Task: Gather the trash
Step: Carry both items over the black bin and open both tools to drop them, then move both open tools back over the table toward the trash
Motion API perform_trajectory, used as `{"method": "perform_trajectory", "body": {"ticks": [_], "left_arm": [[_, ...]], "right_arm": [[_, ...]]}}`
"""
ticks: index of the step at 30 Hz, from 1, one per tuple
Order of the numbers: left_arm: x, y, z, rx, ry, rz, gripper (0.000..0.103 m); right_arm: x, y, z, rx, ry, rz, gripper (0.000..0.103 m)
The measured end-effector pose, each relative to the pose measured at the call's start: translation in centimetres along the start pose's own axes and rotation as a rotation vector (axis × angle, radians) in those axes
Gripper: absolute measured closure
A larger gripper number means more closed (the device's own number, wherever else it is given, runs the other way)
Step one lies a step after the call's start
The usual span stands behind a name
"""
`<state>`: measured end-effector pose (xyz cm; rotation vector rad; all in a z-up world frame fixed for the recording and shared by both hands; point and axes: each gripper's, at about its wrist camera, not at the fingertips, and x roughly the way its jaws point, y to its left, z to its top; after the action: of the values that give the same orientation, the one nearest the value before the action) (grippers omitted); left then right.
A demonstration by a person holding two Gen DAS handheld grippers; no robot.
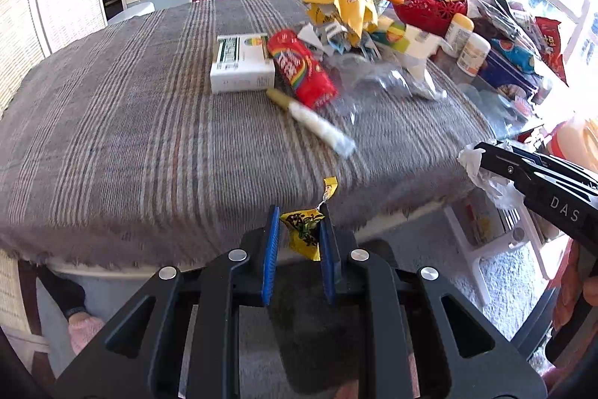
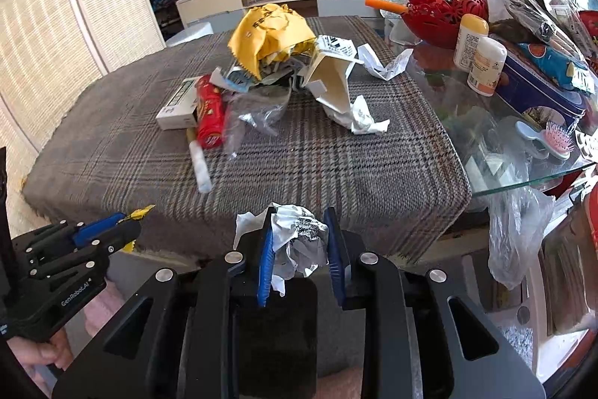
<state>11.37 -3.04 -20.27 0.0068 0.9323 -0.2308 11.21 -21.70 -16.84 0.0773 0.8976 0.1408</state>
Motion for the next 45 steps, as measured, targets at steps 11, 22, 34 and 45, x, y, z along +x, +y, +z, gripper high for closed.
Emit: {"method": "perform_trajectory", "body": {"ticks": [11,22,34,45], "left_arm": [[0.5,-1.0,-8.4,-0.039,0.110,-0.034,0.085],[6.5,-1.9,-14.2,-0.078,0.208,-0.079,0.085],[8.8,-1.1,-14.8,-0.102,0.249,-0.101,0.068],[5.9,0.3,-13.2,-0.120,0.177,-0.052,0.029]], "right_arm": [[1.0,1.3,-7.3,0.015,0.109,0.061,0.076],[7.7,1.1,-12.4,0.075,0.258,0.107,0.076],[10.5,1.1,-13.1,0.091,0.321,0.075,0.042],[8.1,-0.3,-10.3,0.123,0.222,0.057,0.008]]}}
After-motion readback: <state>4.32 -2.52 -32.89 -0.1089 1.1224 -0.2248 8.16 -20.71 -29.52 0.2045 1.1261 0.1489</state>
